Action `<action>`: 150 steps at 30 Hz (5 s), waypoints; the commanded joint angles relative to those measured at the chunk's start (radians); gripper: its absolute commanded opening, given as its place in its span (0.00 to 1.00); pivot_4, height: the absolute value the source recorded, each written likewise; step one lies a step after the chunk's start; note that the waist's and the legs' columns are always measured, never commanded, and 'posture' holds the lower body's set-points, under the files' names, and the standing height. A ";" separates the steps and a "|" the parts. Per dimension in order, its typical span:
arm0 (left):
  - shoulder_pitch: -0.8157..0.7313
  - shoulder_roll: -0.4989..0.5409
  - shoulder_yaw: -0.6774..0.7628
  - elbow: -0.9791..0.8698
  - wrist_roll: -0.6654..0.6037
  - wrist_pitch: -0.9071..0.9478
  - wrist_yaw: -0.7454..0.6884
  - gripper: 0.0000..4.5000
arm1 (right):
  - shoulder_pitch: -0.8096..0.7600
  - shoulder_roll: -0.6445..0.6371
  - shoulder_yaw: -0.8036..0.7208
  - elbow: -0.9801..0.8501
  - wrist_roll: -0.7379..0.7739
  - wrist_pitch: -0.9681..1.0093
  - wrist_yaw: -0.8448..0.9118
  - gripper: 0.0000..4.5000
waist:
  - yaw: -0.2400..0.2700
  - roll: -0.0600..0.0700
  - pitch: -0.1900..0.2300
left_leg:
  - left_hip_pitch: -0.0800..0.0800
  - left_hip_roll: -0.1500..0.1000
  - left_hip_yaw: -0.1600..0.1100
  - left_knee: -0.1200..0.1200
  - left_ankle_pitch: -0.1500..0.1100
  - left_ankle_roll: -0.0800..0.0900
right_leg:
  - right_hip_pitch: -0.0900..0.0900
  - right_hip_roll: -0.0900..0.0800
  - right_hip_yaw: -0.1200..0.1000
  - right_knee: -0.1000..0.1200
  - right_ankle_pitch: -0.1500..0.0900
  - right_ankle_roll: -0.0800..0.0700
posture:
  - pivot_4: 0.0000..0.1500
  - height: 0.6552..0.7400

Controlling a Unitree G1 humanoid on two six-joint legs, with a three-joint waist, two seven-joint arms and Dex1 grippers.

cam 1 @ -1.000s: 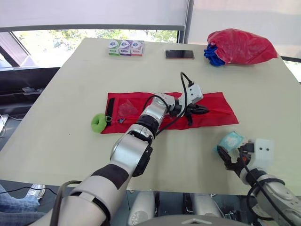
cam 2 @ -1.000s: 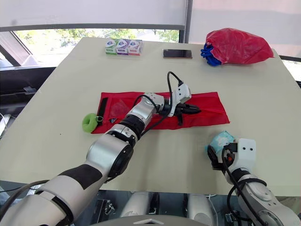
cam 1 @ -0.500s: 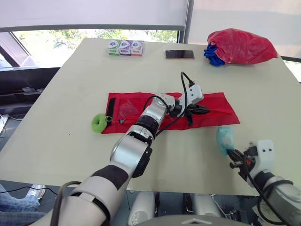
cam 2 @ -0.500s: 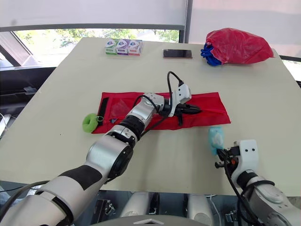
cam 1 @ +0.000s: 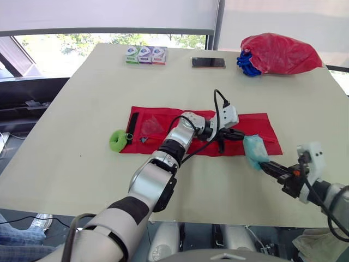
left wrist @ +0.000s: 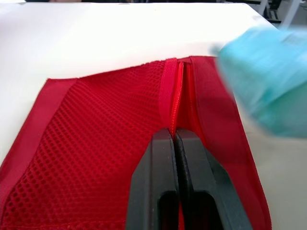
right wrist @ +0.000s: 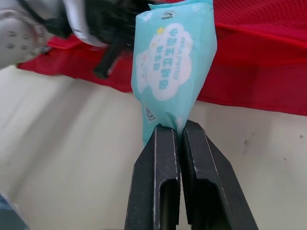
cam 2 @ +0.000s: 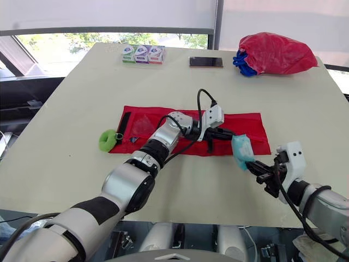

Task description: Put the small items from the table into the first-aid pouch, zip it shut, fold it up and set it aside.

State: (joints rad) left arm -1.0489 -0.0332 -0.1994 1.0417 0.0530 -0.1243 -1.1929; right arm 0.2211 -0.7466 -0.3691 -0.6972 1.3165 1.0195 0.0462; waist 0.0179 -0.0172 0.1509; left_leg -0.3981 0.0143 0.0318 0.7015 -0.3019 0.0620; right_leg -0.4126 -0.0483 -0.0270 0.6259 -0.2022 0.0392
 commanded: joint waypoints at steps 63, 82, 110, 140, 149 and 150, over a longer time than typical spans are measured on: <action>0.333 0.590 0.065 -0.907 -0.406 0.354 -0.415 1.00 | -0.046 0.230 0.060 0.309 -0.654 -0.365 0.272 0.27 | 0.000 0.008 -0.003 | 0.004 0.001 0.003 0.000 -0.001 0.001 | 0.000 0.004 0.010 0.001 -0.003 -0.004 | 1.00 1.00; 0.544 0.792 0.195 -1.160 -0.519 0.512 -0.218 1.00 | 0.033 0.044 -0.206 0.512 -0.912 -0.437 0.253 0.20 | -0.005 0.010 -0.003 | 0.005 -0.004 0.005 0.000 -0.001 0.003 | 0.000 0.003 0.017 0.002 -0.006 0.002 | 1.00 1.00; 0.345 0.588 0.168 -0.671 -0.528 0.939 0.057 1.00 | 0.176 -0.044 -0.378 -0.147 -0.295 -0.398 0.668 0.98 | 0.000 0.004 -0.002 | 0.004 -0.004 0.004 0.000 -0.001 0.003 | 0.001 0.004 0.017 0.002 -0.006 0.005 | 1.00 1.00; 0.136 0.426 0.253 -0.322 -0.633 1.406 0.096 0.71 | 0.043 -0.071 -0.185 -0.232 -0.220 -0.419 0.513 1.00 | -0.003 0.002 -0.002 | 0.003 -0.005 0.002 0.000 0.000 0.004 | 0.001 0.002 0.016 0.001 -0.003 0.005 | 1.00 1.00; 0.121 0.429 0.276 -0.276 -0.634 1.417 0.094 0.01 | 0.012 -0.063 -0.114 -0.267 -0.203 -0.424 0.435 1.00 | -0.003 0.001 -0.001 | 0.002 -0.005 0.002 0.000 0.000 0.004 | 0.000 0.002 0.016 0.001 -0.003 0.005 | 1.00 1.00; 0.121 0.429 0.277 -0.275 -0.634 1.418 0.093 0.01 | 0.006 -0.063 -0.100 -0.268 -0.203 -0.424 0.429 1.00 | -0.003 0.002 -0.001 | 0.002 -0.005 0.002 0.000 0.000 0.003 | 0.000 0.002 0.016 0.001 -0.003 0.005 | 1.00 1.00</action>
State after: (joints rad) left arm -0.9012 0.3961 0.0515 0.7707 -0.5550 1.2835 -1.0875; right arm 0.2416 -0.8119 -0.4722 -0.9360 1.1012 0.6173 0.4886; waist 0.0151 -0.0157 0.1495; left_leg -0.3959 0.0096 0.0339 0.7019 -0.3022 0.0654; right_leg -0.4125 -0.0468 -0.0113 0.6270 -0.2051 0.0441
